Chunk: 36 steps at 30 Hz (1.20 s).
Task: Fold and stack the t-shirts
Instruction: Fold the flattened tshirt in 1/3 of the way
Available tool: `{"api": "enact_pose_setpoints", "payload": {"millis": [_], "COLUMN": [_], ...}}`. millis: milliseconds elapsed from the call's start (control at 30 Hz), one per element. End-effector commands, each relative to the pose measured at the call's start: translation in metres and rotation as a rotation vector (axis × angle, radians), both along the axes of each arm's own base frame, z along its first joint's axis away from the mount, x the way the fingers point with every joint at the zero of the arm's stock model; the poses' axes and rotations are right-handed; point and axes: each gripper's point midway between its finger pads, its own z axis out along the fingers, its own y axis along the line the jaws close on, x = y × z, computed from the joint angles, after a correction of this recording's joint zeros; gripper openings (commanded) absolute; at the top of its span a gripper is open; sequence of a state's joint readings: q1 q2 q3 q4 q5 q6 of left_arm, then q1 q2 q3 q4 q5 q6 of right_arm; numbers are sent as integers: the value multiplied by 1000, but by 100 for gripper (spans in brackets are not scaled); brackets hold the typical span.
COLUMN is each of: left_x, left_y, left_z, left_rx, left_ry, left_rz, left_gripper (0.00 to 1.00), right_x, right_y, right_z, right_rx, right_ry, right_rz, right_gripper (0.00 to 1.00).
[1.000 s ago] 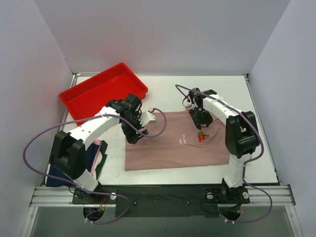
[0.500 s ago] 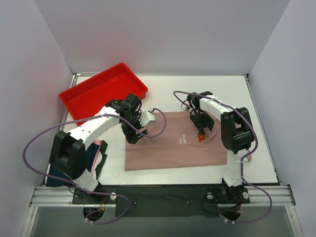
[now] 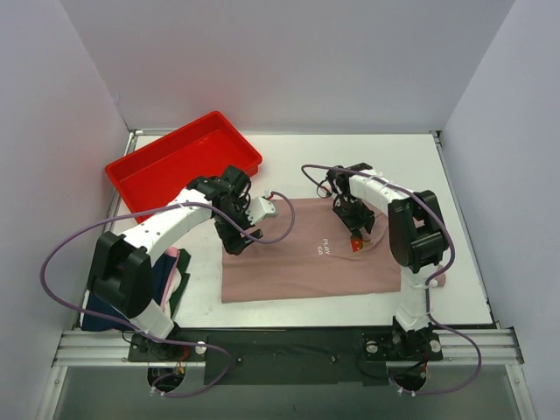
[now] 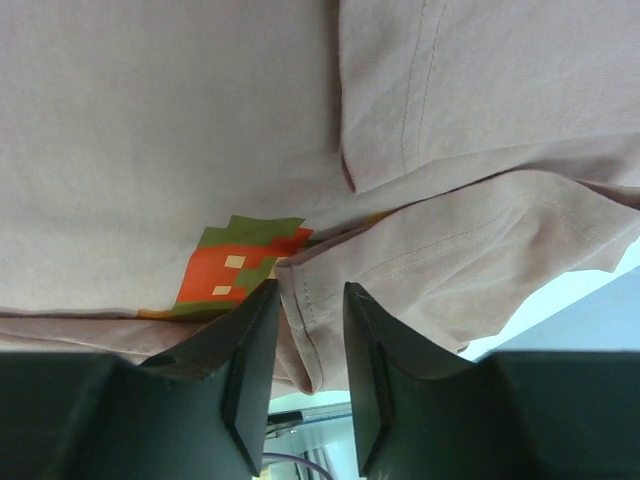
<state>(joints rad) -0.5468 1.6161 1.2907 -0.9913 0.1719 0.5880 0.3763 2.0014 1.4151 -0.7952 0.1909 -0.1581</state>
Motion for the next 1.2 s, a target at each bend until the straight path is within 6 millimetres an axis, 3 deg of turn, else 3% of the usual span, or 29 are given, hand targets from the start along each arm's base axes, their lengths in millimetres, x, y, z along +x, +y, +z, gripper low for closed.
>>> {"api": "enact_pose_setpoints", "payload": {"millis": [0, 167, 367, 467, 667, 800, 1167], "left_x": [0, -2, -2, -2, -2, -1, -2], "left_y": [-1, 1, 2, 2, 0, 1, 7], "left_z": [8, 7, 8, 8, 7, 8, 4], "left_rx": [-26, -19, -19, -18, -23, -21, -2], "left_ry": [-12, -5, -7, -7, -4, -12, -13], "left_rz": [-14, -18, -21, -24, -27, -25, -19], "left_gripper": [87, 87, 87, 87, 87, 87, 87], "right_x": [-3, -7, -3, 0, 33, 48, 39], "right_y": [-10, -11, -13, -13, -6, 0, 38], "right_z": [3, 0, 1, 5, 35, 43, 3], "right_rx": [-72, -76, -79, -81, 35, 185, 395], "right_ry": [43, 57, 50, 27, -203, -344, -254], "right_rz": [11, 9, 3, -9, -154, -341, -505], "right_gripper": [26, 20, 1, 0, 0, 0, 0]}}
